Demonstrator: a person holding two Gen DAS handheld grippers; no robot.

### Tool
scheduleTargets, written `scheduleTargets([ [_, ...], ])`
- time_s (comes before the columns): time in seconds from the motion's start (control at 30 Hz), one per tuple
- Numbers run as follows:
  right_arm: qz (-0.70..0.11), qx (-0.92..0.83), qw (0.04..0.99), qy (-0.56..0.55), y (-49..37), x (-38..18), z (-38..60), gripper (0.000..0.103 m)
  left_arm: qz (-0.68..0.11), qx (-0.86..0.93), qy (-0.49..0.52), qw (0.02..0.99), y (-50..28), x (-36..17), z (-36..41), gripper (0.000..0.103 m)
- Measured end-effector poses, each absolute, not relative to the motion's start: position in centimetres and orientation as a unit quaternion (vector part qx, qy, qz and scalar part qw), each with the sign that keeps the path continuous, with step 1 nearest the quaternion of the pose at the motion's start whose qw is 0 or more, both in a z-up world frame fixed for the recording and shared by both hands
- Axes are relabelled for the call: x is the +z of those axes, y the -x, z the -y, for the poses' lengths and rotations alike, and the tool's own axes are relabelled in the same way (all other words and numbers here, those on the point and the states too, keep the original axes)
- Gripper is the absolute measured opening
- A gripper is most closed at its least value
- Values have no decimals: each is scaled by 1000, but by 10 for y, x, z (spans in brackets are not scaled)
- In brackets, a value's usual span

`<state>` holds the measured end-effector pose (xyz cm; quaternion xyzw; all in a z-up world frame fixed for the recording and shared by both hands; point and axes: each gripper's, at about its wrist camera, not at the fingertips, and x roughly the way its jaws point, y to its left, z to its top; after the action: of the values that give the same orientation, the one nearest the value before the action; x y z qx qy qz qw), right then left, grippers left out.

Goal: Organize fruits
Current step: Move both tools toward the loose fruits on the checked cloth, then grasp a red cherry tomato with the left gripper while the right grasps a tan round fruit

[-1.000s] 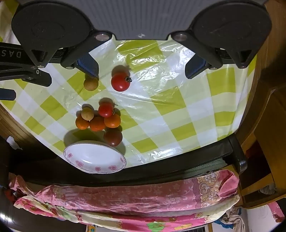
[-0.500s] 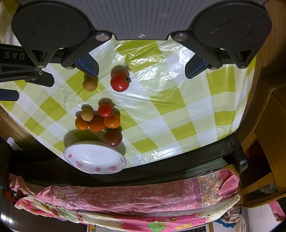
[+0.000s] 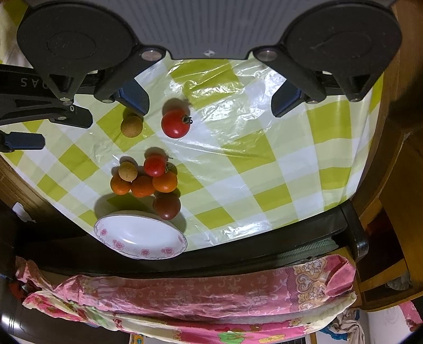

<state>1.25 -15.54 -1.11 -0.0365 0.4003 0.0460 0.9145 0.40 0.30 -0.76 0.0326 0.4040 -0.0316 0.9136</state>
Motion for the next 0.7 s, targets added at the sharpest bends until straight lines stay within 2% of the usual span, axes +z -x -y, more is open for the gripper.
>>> scheduleTargets([
  [0.33,-401,101,909,56,-25,-16,145,67,-407,-31,-27,912,-7,-11,-13,100],
  [0.47,-406,131,902,60,-30,-19,142,58,-408,-32,-26,912,-7,-12,-17,99],
  [0.6,-407,158,897,72,-34,-21,136,57,-409,-32,-30,911,-8,-13,-20,98],
  [0.7,-410,181,891,78,-37,-22,132,52,-408,-35,-35,912,-8,-13,-22,98],
])
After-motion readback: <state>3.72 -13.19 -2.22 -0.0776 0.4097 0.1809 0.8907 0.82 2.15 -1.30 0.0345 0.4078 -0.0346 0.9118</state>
